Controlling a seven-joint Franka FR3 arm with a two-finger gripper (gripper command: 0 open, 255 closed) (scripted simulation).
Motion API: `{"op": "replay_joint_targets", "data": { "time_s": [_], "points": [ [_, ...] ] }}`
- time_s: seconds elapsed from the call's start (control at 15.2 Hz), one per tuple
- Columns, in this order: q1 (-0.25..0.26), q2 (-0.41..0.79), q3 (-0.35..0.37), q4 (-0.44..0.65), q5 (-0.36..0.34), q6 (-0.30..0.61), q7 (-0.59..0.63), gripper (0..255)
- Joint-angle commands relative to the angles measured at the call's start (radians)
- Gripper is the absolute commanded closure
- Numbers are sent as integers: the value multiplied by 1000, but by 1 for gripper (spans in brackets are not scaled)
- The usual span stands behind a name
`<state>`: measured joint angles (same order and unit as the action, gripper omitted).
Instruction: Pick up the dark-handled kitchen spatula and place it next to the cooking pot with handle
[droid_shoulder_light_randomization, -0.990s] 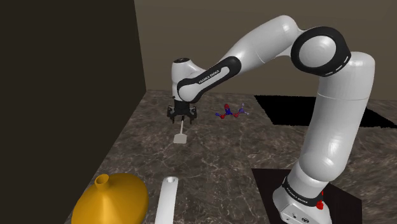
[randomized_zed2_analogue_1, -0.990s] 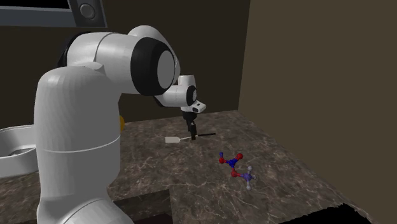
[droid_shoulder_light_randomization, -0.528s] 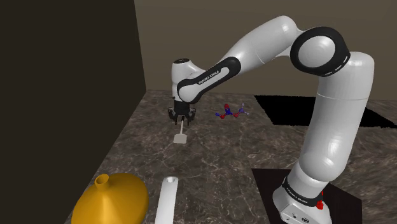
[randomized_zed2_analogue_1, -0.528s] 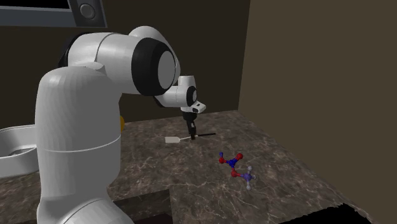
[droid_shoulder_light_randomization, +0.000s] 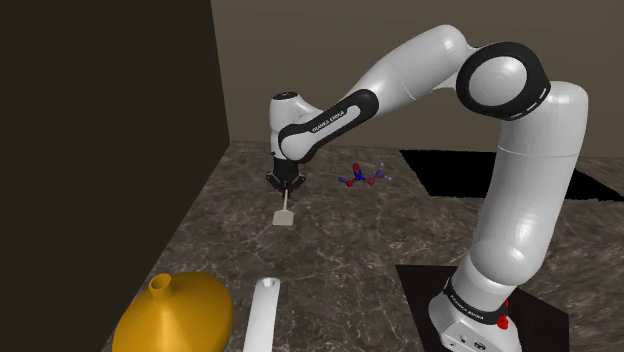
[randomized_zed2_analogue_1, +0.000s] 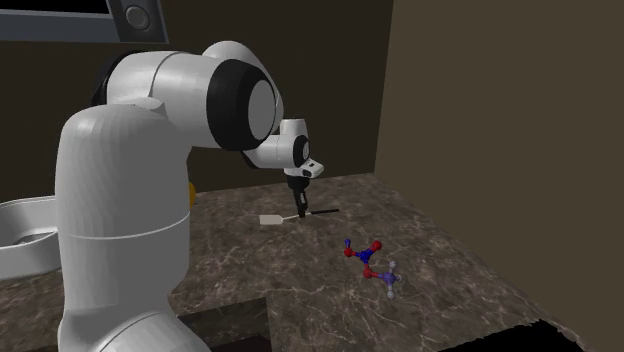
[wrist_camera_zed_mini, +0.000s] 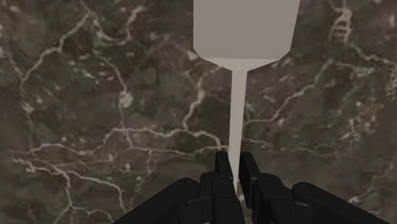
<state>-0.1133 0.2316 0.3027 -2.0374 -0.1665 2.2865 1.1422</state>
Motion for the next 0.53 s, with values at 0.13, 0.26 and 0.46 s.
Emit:
{"op": "replay_joint_targets", "data": {
  "time_s": [0.13, 0.26, 0.46],
  "points": [
    [-2, -15, 2, 9, 8, -23, -6, 255],
    [-3, -29, 5, 19, 16, -47, -13, 255],
    [-5, -50, 7, 36, 27, -82, -21, 255]
  ]
}}
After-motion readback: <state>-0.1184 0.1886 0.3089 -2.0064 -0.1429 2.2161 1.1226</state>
